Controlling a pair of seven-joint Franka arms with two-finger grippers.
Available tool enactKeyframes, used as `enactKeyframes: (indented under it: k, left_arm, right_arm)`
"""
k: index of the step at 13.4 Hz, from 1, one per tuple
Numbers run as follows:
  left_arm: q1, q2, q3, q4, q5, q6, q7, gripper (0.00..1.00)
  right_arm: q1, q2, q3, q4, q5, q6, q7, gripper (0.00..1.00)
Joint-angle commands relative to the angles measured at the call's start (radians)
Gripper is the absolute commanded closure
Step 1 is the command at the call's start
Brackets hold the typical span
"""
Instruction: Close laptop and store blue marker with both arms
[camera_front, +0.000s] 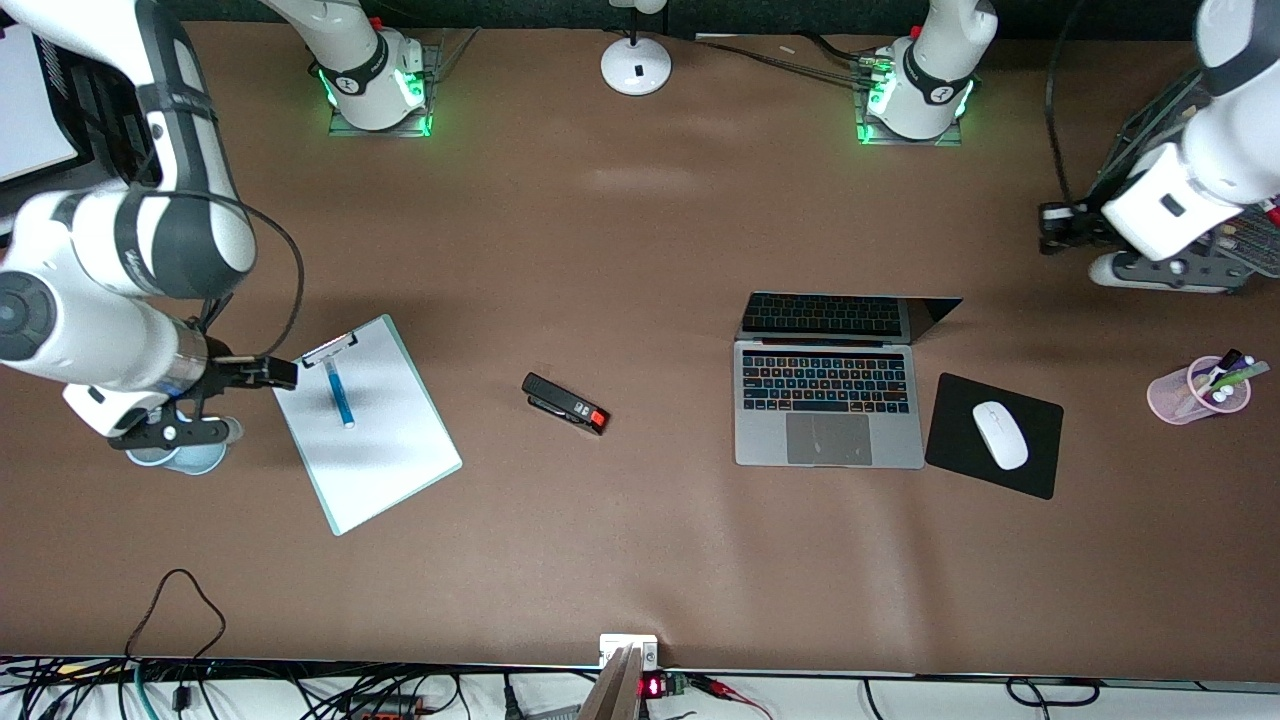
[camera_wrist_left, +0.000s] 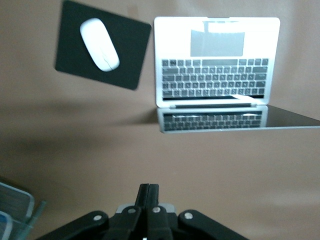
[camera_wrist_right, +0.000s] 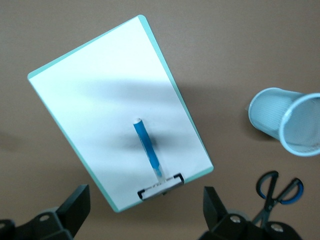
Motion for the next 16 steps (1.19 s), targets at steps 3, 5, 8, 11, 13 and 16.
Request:
enactKeyframes:
  k: [3, 5, 8, 11, 13, 16]
  left_arm:
    - [-0.044, -0.045, -0.125, -0.11, -0.021, 0.09, -0.169, 1.0]
    - [-0.049, -0.044, -0.207, -0.178, -0.016, 0.168, -0.215, 1.0]
    - [-0.069, -0.041, -0.256, -0.265, -0.015, 0.242, -0.263, 1.0]
    - [-0.082, -0.027, -0.278, -0.334, -0.008, 0.306, -0.266, 1.0]
    - [-0.084, -0.001, -0.278, -0.362, 0.022, 0.375, -0.266, 1.0]
    - [-0.086, 0.059, -0.278, -0.361, 0.126, 0.42, -0.266, 1.0]
  right_arm:
    - [0.003, 0.054, 0.0, -0.055, -0.014, 0.145, -0.055, 0.0]
    - [0.003, 0.054, 0.0, -0.11, -0.017, 0.214, -0.091, 0.0]
    - [-0.003, 0.057, 0.0, -0.19, -0.017, 0.326, -0.237, 0.0]
    - [-0.005, 0.081, 0.001, -0.23, -0.015, 0.399, -0.317, 0.0]
    - [-0.01, 0.11, 0.001, -0.23, -0.011, 0.433, -0.406, 0.0]
    - [-0.005, 0.149, 0.001, -0.23, -0.006, 0.461, -0.422, 0.0]
